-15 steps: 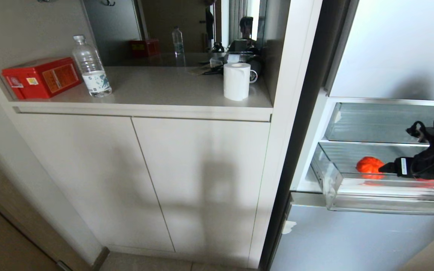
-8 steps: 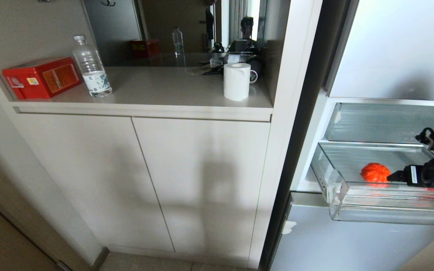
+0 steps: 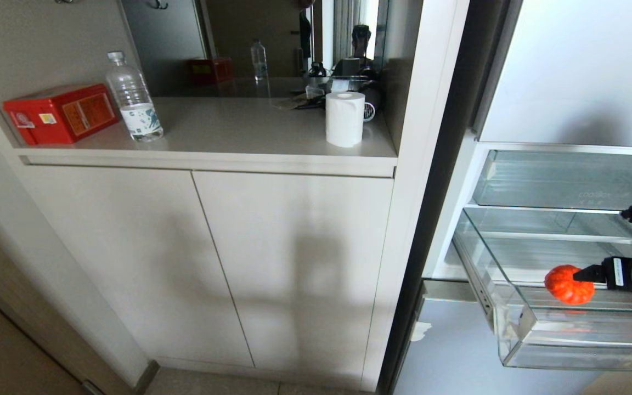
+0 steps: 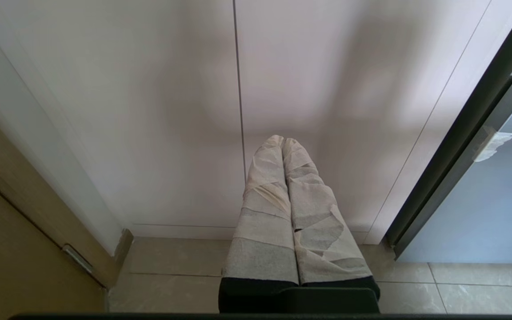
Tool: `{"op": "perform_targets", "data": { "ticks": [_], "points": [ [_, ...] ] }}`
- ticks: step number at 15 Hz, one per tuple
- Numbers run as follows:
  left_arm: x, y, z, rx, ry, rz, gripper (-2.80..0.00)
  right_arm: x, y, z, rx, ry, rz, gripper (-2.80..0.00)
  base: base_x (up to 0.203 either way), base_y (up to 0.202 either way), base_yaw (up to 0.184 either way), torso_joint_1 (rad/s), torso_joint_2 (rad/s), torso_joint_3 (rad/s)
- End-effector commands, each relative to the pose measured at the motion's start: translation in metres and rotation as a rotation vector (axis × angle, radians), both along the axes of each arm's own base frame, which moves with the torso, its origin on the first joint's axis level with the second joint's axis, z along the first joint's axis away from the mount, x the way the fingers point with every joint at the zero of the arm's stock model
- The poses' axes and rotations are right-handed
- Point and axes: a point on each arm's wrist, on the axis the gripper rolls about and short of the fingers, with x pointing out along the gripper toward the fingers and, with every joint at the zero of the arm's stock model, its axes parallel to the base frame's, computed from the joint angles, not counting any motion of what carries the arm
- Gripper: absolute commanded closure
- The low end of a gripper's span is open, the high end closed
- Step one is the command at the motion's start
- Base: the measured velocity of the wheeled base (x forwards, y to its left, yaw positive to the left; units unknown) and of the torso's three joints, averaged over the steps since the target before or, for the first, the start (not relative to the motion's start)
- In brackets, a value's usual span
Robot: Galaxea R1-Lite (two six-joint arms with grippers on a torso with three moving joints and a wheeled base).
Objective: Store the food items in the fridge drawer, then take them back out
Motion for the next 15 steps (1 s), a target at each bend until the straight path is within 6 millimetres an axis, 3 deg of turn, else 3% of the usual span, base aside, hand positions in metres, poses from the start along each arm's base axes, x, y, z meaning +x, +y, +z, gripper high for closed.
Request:
{"op": "perform_targets", "data": {
  "ticks": [1, 6, 10, 15],
  "points": [
    [0.0, 0.0, 0.0, 0.0, 0.0, 0.001, 0.0, 0.01, -0.002, 0.006, -0.01, -0.026, 0.006, -2.8, 0.0, 0.0, 0.0, 0.0, 0.0, 0.0],
    [0.0, 0.0, 0.0, 0.0, 0.001, 0.0, 0.0, 0.047, -0.015, -0.017, 0.007, 0.018, 0.009, -2.8, 0.0, 0.0, 0.0, 0.0, 0.0, 0.0],
    [0.0, 0.0, 0.0, 0.0, 0.0, 0.001, 0.0, 0.066, -0.023, -0.022, 0.006, 0.045, 0.015, -2.8, 0.0, 0.0, 0.0, 0.0, 0.0, 0.0],
    [0.0, 0.0, 0.0, 0.0, 0.0, 0.001, 0.0, 0.095, -0.035, -0.05, 0.022, 0.083, 0.017, -2.8, 0.0, 0.0, 0.0, 0.0, 0.0, 0.0]
  ]
}}
